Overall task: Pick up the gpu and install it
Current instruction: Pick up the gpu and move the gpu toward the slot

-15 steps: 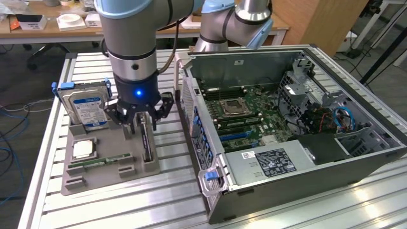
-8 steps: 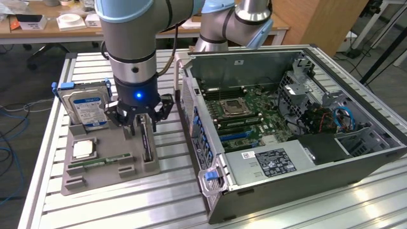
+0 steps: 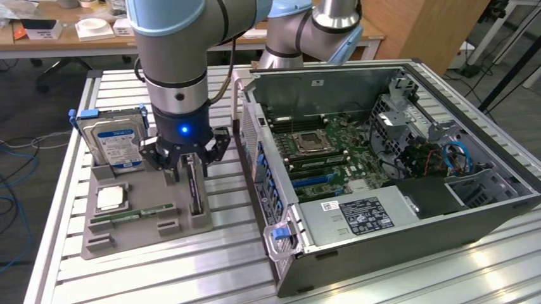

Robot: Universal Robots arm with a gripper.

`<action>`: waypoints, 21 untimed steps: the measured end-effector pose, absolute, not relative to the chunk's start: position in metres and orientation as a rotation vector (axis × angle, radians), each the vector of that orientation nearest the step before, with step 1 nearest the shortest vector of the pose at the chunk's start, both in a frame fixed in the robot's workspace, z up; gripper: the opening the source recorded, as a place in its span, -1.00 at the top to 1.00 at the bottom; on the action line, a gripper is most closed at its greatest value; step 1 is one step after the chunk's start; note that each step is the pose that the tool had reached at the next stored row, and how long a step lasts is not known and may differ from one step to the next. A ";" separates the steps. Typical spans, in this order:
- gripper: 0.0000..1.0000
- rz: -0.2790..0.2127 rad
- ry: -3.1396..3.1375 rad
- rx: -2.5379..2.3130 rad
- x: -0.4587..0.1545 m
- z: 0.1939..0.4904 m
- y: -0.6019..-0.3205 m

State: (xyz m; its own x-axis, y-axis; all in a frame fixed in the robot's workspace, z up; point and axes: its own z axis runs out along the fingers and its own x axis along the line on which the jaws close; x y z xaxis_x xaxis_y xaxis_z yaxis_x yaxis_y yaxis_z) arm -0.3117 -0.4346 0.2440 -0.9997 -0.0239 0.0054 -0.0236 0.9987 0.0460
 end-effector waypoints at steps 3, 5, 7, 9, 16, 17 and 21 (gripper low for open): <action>-0.09 -0.072 -3.135 0.037 -0.312 0.242 -0.435; -0.09 -0.072 -3.135 0.037 -0.312 0.241 -0.435; -0.09 -0.072 -3.135 0.037 -0.312 0.239 -0.435; -0.09 -0.072 -3.134 0.037 -0.312 0.239 -0.435; -0.09 -0.072 -3.135 0.037 -0.312 0.239 -0.435; -0.09 -0.072 -3.135 0.037 -0.312 0.239 -0.435; 0.07 -0.072 -3.135 0.037 -0.312 0.239 -0.435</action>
State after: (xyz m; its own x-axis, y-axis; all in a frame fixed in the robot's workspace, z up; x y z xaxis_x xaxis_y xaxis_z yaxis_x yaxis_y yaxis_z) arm -0.3121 -0.4346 0.2389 -0.9997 -0.0239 0.0055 -0.0236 0.9987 0.0459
